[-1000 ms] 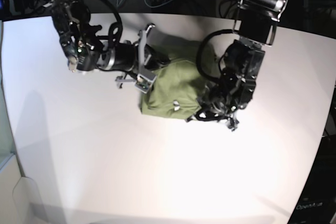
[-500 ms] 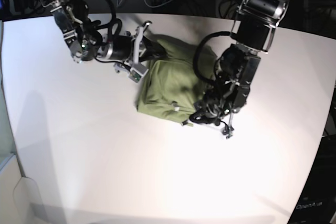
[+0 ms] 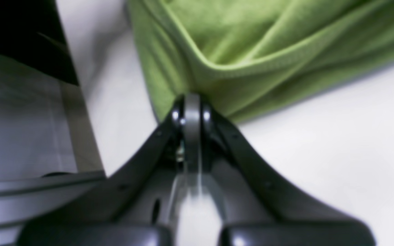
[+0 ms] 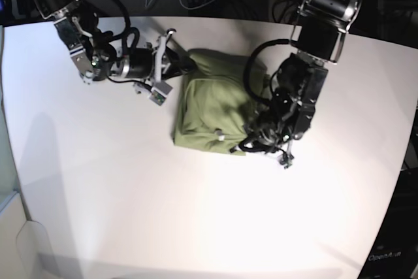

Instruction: Fold the T-shirt properly

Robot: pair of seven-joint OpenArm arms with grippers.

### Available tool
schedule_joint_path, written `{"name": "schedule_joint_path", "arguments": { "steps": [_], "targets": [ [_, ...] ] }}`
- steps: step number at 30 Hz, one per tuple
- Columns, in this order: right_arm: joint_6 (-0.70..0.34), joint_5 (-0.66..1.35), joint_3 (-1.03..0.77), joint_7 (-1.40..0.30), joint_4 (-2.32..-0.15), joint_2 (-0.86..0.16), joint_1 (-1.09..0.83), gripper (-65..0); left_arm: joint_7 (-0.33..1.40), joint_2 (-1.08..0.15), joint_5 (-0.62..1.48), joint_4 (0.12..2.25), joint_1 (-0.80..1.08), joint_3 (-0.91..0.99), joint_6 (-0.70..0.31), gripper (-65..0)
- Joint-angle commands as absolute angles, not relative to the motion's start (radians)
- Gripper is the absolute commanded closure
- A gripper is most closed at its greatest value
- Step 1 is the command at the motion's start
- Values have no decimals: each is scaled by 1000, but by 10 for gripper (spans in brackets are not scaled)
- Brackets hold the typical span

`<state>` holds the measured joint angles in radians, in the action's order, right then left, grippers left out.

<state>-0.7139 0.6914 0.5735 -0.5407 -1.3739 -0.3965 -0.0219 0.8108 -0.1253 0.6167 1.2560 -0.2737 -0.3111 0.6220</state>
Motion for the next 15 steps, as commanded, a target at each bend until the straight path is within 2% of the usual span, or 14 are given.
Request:
{"name": "schedule_joint_path", "arguments": {
  "steps": [1, 7, 15],
  "targets": [
    [-698, 656, 568, -568, -1376, -418, -16, -1, 840, -127, 619, 1293, -274, -311, 627, -23],
    [-698, 656, 567, -570, -1374, -426, -5, -1, 906, -156, 619, 1452, -259, -309, 628, -24],
    [-698, 657, 572, -570, -1386, -440, -7, -1, 931, -196, 621, 1471, -265, -248, 628, -24]
  ]
}}
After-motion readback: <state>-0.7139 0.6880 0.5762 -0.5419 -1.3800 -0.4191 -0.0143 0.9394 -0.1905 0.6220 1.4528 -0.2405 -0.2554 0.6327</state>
